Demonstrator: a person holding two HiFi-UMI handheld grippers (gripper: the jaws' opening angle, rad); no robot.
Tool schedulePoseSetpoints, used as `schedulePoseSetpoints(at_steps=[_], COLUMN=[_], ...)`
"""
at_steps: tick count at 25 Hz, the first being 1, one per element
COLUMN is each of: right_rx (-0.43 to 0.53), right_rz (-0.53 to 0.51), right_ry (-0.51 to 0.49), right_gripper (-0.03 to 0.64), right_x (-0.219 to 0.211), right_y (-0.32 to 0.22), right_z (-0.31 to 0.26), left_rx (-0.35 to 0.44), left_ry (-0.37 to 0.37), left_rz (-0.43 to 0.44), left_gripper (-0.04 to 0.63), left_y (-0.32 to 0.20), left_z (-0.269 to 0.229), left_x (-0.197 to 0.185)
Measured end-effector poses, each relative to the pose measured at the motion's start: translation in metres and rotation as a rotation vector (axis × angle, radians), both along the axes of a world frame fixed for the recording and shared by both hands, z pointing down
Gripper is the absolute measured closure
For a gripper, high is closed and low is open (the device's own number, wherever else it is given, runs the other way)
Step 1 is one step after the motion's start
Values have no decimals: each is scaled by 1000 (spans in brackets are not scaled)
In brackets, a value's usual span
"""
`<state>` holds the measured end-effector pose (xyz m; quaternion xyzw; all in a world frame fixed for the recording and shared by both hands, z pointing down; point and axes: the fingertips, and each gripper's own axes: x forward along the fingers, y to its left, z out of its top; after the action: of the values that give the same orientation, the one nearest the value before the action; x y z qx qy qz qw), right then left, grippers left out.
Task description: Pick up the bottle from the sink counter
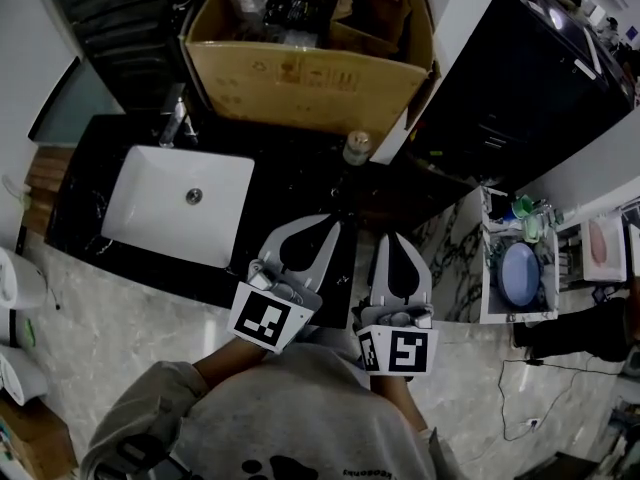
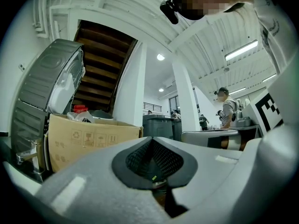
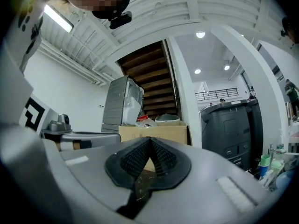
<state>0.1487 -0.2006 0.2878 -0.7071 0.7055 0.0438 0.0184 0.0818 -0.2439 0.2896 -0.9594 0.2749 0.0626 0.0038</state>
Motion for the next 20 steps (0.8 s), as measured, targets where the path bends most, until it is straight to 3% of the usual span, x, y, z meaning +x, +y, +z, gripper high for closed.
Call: schedulePoseSetpoints(at_steps=[20], right_rx=[-23], right_rz=[-72], right_ry=[7], right_gripper=[617], right_x=[21], right_y=[-51], right_z=[11], left_rx=[-10], left_ry=[-11], left_rz=[-24], left_gripper=[594], left_y=[-41], left_z=[10], left_x=[27])
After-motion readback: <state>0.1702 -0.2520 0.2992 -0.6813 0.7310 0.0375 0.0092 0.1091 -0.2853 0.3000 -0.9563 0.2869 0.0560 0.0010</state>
